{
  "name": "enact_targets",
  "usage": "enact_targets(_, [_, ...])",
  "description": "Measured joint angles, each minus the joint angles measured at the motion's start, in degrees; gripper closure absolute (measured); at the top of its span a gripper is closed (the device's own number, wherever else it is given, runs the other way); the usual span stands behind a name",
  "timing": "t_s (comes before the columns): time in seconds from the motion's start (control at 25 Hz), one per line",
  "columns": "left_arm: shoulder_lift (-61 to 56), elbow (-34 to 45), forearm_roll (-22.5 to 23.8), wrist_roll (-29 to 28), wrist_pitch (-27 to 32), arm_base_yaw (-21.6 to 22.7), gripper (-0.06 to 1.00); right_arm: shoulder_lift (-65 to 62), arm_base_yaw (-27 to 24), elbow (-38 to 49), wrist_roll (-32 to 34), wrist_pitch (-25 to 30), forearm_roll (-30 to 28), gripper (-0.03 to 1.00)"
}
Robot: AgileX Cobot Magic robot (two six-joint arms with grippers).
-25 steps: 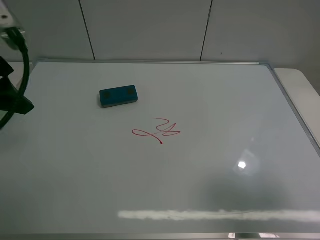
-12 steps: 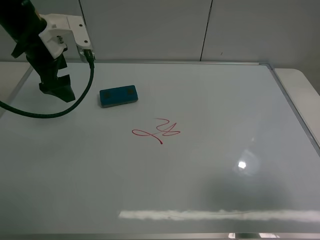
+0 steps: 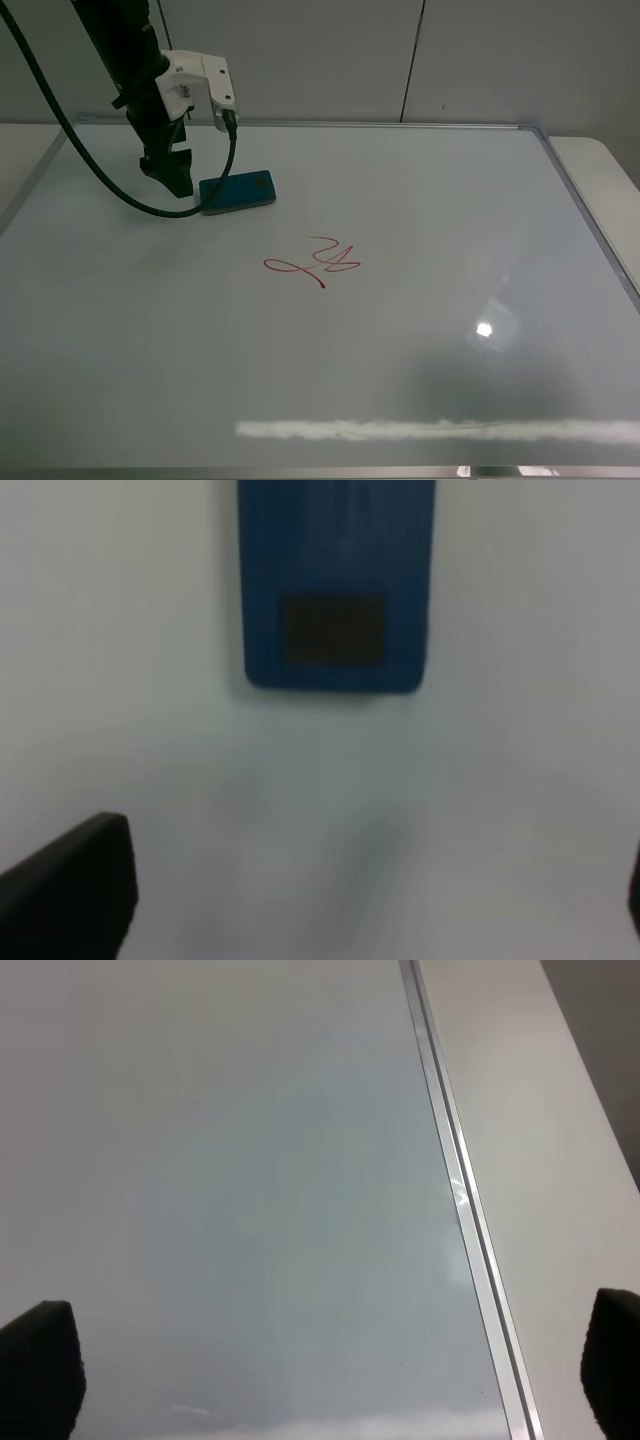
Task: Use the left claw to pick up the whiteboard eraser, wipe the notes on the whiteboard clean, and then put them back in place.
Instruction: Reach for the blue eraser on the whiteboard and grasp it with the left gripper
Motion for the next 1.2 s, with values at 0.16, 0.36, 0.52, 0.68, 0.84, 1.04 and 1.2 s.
enact_targets(0.16, [4.11, -3.95, -1.14, 0.87, 0.32, -1.17, -0.05, 0.0, 0.0, 0.0, 0.0, 0.0, 0.0, -0.03])
enact_targets(0.36, [8.47, -8.2, -2.64, 1.03, -0.57, -2.89, -0.05, 0.0, 0.0, 0.0, 0.0, 0.0, 0.0, -0.03])
enact_targets(0.52, [11.0, -9.9, -3.48, 1.08, -1.13, -3.75, -0.05, 0.0, 0.0, 0.0, 0.0, 0.0, 0.0, -0.03])
enact_targets(0.68, [12.99, -9.97, -3.88, 1.08, -1.59, -3.76, -0.05, 0.0, 0.0, 0.0, 0.0, 0.0, 0.0, -0.03])
enact_targets(0.84, [13.67, -9.97, -3.42, 1.1, -2.6, -3.76, -0.05, 0.0, 0.0, 0.0, 0.0, 0.0, 0.0, -0.03])
enact_targets(1.04, [14.96, -10.06, -3.02, 1.16, -4.58, -3.76, -0.05, 0.0, 0.0, 0.0, 0.0, 0.0, 0.0, -0.03])
enact_targets(1.2, [15.93, -10.06, -2.74, 1.21, -6.19, -3.76, -0.05, 0.0, 0.0, 0.0, 0.0, 0.0, 0.0, -0.03])
